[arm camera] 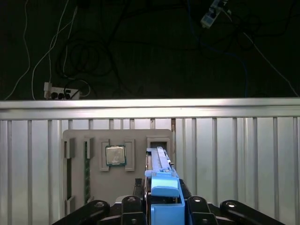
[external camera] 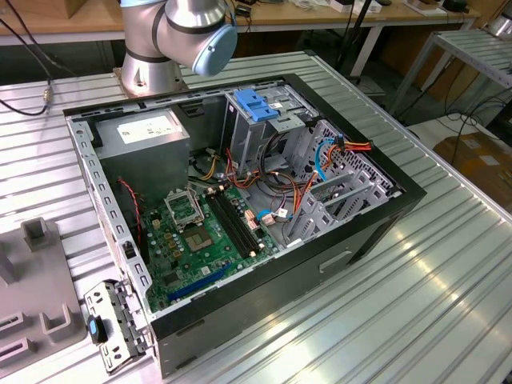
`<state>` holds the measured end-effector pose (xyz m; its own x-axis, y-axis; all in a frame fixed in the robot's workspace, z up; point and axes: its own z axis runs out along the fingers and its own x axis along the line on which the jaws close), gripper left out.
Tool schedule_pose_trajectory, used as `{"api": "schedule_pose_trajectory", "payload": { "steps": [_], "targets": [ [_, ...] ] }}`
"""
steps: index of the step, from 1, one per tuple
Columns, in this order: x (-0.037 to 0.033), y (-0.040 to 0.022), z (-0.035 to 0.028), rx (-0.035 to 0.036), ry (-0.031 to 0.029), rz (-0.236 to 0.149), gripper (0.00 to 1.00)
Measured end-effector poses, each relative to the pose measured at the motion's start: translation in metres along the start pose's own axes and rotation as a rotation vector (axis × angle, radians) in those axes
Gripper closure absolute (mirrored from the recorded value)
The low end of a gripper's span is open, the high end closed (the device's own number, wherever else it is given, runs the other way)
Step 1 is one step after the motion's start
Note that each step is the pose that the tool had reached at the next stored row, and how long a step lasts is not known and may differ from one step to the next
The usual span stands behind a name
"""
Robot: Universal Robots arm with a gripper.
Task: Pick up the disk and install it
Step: 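Pick up the disk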
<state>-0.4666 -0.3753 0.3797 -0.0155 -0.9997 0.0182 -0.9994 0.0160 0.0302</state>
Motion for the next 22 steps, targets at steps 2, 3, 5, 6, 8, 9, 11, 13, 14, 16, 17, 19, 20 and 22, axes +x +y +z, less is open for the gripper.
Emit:
{"api": "schedule_pose_trajectory", "payload": {
  "steps": [2,3,5,6,8,9,11,13,14,16,17,19,20,22],
  "targets": [
    [0.0001,0.0002,-0.0066,0.0001,0.0,0.0,0.63],
    [0.0002,0.0003,-0.0089,0.0002,-0.0001,0.0,0.63],
    [0.0003,0.0004,-0.0134,0.0001,0.0,0.0,0.63],
    [0.0003,0.0005,-0.015,0.0001,-0.0001,0.0,0.63],
    [0.0004,0.0006,-0.0205,0.0002,-0.0001,0.0,0.63],
    [0.0004,0.0007,-0.0228,0.0001,-0.0001,0.0,0.63],
    [0.0005,0.0009,-0.027,0.0001,0.0,0.0,0.63],
    [0.0006,0.001,-0.0333,0.0,0.0,0.0,0.63],
    [0.0007,0.0011,-0.0373,0.0001,0.0,0.0,0.63],
    [0.0008,0.0013,-0.0433,0.0,-0.0001,0.0,0.63],
    [0.0009,0.0014,-0.0474,0.0,-0.0001,0.0,0.63],
    [0.001,0.0017,-0.0556,-0.0005,0.0,0.0,0.63],
    [0.0011,0.0018,-0.0596,-0.0005,-0.0001,0.0,0.63],
    [0.0012,0.002,-0.0672,-0.0008,0.0,0.0,0.63]
  ]
}}
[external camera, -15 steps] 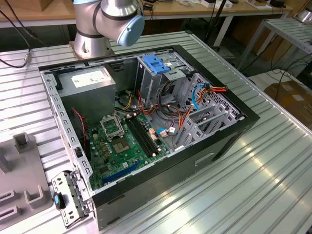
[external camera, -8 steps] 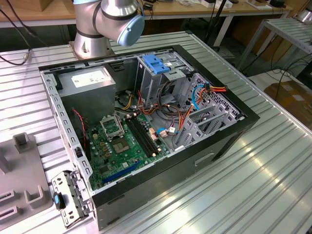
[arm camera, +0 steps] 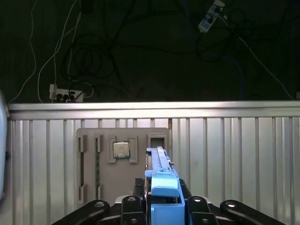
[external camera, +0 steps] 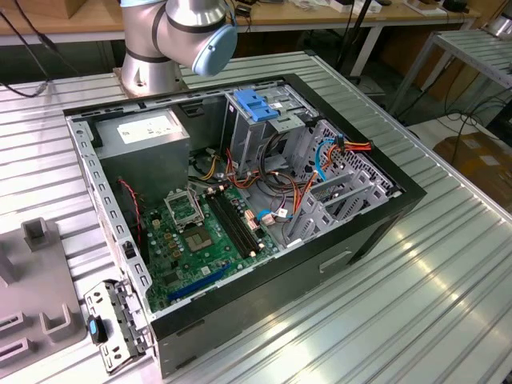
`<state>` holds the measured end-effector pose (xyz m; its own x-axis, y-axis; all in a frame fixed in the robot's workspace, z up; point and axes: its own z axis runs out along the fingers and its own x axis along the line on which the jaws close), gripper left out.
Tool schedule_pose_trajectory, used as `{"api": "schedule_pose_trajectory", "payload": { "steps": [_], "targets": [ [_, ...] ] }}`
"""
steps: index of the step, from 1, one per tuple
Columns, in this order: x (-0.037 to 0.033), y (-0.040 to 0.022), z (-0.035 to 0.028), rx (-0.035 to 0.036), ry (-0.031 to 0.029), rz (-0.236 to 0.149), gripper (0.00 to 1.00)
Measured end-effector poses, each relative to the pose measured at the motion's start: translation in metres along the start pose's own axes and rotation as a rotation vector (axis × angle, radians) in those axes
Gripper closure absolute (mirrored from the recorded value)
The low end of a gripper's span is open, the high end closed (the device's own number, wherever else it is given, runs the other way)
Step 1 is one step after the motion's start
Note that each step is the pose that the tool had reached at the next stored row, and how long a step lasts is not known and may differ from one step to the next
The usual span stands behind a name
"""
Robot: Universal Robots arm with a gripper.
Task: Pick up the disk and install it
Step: 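Pick up the disk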
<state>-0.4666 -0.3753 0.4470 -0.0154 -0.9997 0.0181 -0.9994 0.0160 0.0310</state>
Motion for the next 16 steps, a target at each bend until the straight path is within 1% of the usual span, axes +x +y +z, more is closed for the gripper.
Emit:
{"api": "schedule_pose_trajectory", "payload": {
  "steps": [2,6,7,11,16],
  "targets": [
    [0.0001,0.0003,-0.0073,0.0,-0.0001,0.0,0.63],
    [0.0003,0.0005,-0.0155,-0.0004,0.0,0.0,0.63],
    [0.0003,0.0005,-0.0163,-0.0004,0.0,0.0,0.63],
    [0.0003,0.0002,-0.0164,-0.0004,-0.0004,0.0,0.63],
    [0.0002,-0.0055,-0.0166,-0.0005,-0.0003,0.0,0.63]
  ]
}}
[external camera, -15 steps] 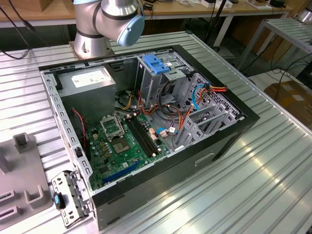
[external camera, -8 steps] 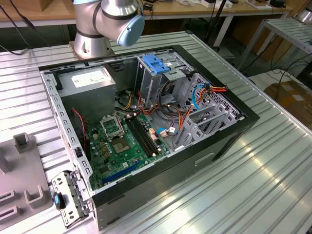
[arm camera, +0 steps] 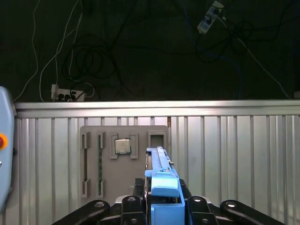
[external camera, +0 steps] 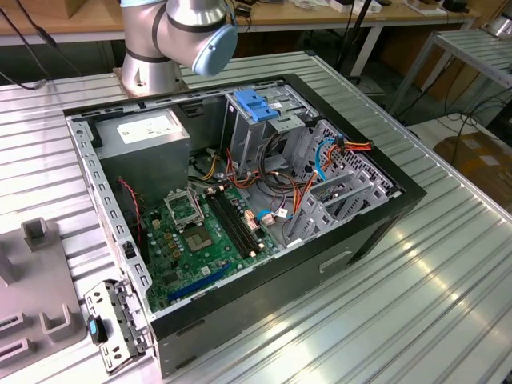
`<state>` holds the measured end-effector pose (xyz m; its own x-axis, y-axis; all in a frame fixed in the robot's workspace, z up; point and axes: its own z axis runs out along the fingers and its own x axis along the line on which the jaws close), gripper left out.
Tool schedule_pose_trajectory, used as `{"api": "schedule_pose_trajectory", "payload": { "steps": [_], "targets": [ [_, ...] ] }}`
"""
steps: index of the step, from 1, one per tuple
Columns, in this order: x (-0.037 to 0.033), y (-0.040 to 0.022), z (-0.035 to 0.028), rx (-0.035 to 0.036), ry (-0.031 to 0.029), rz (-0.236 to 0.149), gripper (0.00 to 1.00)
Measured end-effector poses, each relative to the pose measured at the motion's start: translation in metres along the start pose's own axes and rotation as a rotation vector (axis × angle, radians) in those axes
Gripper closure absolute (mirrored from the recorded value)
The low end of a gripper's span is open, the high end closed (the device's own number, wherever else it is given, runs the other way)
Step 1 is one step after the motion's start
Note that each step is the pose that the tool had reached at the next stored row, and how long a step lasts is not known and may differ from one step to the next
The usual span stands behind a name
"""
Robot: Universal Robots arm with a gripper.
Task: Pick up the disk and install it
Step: 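Pick up the disk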
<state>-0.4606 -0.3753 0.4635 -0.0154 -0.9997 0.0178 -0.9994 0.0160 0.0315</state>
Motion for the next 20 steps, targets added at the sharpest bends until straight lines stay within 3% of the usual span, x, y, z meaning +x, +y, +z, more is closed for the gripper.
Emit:
{"api": "schedule_pose_trajectory", "payload": {
  "steps": [6,13,20],
  "targets": [
    [-0.0001,-0.0092,-0.0002,0.0002,-0.0001,0.0,0.63],
    [-0.0004,-0.0297,-0.0009,0.0001,0.0,0.0,0.63],
    [-0.0006,-0.0441,-0.0041,0.0,0.0,0.0,0.63]
  ]
}}
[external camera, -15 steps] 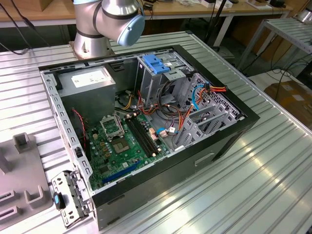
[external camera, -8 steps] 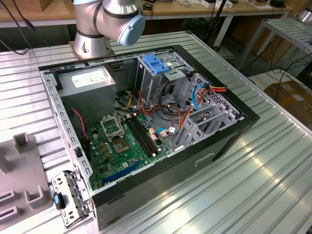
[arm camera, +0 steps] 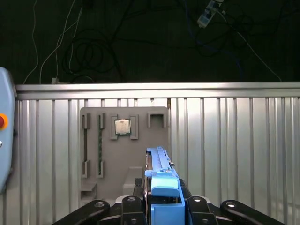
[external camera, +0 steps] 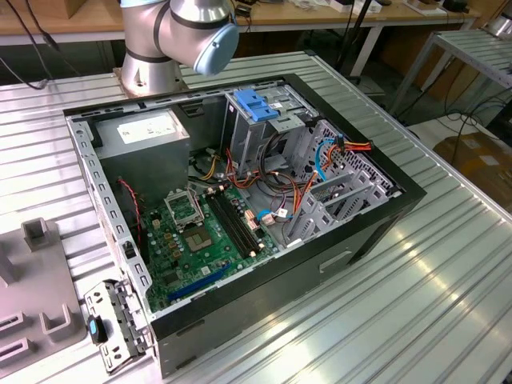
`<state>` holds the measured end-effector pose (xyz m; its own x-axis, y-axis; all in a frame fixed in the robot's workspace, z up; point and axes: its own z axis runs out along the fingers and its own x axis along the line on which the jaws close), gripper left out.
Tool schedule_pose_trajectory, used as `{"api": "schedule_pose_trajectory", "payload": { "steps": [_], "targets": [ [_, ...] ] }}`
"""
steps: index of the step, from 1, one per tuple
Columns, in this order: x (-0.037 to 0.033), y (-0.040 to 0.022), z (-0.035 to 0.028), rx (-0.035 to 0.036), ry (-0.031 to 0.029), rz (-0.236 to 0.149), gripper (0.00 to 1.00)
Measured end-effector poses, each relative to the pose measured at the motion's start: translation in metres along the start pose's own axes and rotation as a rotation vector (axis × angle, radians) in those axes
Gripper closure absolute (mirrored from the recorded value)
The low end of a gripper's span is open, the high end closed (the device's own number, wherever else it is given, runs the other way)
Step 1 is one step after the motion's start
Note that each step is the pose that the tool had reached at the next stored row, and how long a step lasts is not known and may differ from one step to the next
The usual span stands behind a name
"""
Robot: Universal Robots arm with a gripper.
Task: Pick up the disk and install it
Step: 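Pick up the disk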
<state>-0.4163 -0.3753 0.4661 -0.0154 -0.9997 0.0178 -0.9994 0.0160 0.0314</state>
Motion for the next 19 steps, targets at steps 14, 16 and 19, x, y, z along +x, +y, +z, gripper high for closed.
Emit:
{"api": "schedule_pose_trajectory", "payload": {
  "steps": [14,16,19],
  "targets": [
    [0.0006,-0.0251,-0.0112,-0.0003,-0.0003,0.007,0.63],
    [0.0024,-0.0259,-0.013,-0.0003,-0.0004,0.008,0.63],
    [0.0068,-0.0267,-0.013,-0.0004,-0.0004,0.011,0.63]
  ]
}}
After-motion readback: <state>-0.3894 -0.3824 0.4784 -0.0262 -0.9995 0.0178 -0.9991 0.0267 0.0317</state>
